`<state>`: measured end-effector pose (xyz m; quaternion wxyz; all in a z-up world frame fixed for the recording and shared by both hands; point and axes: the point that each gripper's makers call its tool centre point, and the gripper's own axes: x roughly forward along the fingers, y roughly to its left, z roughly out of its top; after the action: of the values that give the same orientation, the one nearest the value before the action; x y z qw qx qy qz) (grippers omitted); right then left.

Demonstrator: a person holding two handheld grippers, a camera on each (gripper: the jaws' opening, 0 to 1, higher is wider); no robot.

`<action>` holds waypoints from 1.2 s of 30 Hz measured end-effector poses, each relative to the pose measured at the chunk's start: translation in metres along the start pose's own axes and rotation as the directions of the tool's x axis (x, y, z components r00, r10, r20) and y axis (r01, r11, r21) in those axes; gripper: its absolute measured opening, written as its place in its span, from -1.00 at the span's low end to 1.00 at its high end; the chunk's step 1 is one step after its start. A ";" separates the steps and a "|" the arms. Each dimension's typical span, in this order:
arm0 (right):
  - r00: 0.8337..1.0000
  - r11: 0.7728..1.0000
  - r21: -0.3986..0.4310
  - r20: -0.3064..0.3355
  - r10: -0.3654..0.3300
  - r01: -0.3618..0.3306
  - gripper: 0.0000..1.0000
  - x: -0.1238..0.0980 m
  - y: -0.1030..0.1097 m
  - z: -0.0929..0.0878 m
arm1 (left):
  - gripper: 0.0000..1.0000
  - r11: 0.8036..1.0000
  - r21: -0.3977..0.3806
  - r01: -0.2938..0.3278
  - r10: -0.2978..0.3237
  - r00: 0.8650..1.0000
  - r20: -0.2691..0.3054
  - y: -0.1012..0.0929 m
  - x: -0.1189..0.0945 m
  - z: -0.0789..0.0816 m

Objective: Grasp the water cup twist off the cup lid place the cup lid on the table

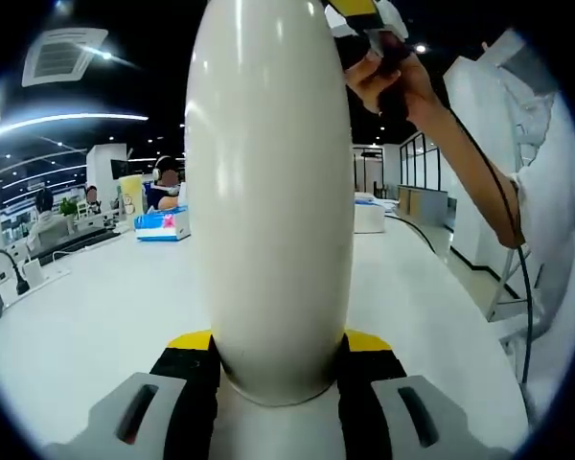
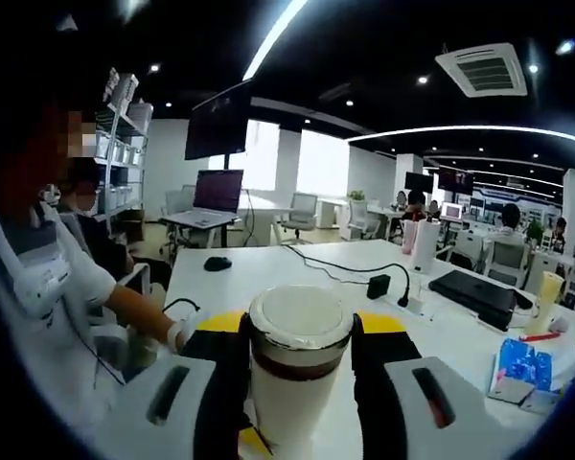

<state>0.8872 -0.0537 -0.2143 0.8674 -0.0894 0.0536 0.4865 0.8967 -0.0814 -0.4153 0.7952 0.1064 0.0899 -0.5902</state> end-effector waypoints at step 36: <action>0.984 0.984 -0.035 0.019 0.175 -0.174 -0.11 -0.003 0.002 0.001 | -0.01 1.000 -0.001 0.001 -0.001 1.000 0.000 -0.002 0.000 0.000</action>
<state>0.8842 -0.0548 -0.2133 0.8205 -0.0935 0.0438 0.5622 0.8945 -0.0825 -0.4155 0.7949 0.1057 0.0901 -0.5906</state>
